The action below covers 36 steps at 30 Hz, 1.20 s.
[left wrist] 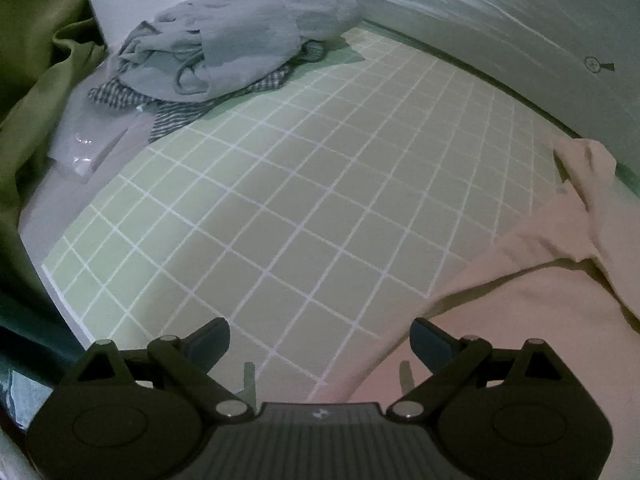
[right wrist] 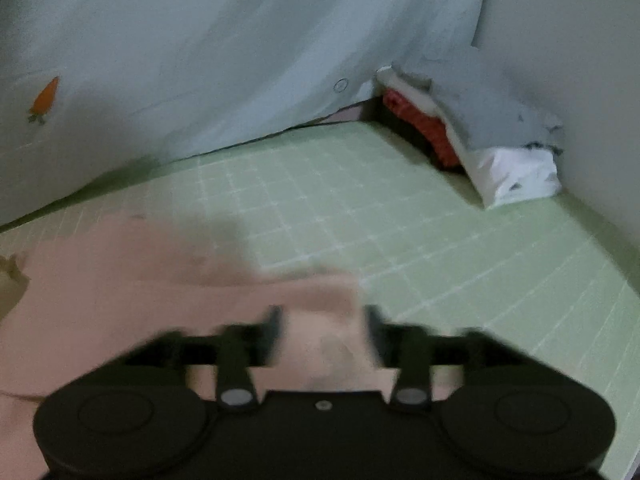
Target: Fold clothes
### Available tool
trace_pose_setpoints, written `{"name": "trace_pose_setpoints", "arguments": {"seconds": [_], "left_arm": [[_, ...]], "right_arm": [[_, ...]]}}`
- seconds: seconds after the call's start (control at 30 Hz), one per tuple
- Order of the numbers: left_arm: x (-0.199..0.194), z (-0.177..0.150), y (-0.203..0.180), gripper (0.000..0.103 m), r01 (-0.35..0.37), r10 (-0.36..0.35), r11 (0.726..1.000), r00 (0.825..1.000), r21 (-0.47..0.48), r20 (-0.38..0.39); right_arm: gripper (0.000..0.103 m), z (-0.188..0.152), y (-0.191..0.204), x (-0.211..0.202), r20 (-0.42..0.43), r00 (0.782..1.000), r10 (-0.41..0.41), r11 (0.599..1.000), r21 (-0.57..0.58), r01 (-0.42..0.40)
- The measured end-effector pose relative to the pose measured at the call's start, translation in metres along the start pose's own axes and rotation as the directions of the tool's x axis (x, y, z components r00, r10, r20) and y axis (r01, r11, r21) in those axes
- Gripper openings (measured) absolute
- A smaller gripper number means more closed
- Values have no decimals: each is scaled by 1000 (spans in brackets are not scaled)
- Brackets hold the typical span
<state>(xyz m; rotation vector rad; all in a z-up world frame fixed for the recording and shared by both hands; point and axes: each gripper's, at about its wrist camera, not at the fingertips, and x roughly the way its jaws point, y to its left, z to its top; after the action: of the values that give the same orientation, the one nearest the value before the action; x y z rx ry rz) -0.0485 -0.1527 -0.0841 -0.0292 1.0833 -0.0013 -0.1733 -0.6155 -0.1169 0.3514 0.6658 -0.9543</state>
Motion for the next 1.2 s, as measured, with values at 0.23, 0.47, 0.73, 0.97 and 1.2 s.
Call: {"name": "trace_pose_setpoints", "arguments": {"seconds": [0.23, 0.47, 0.73, 0.97, 1.2], "left_arm": [[18, 15, 29, 96, 130, -128, 988, 991, 86, -27], [42, 58, 75, 96, 204, -197, 950, 979, 238, -55], [67, 95, 125, 96, 245, -227, 911, 969, 333, -95], [76, 107, 147, 96, 278, -253, 888, 961, 368, -114], [78, 107, 165, 96, 282, -257, 871, 959, 402, -116]], "right_arm": [[103, -40, 63, -54, 19, 998, 60, 997, -42, -59], [103, -94, 158, -116, 24, 997, 68, 997, -46, -67], [103, -159, 274, -159, -36, 993, 110, 992, -51, -112], [103, -190, 340, -191, -68, 983, 172, 964, -193, -182], [76, -208, 361, -194, -102, 983, 154, 967, -191, -171]]}}
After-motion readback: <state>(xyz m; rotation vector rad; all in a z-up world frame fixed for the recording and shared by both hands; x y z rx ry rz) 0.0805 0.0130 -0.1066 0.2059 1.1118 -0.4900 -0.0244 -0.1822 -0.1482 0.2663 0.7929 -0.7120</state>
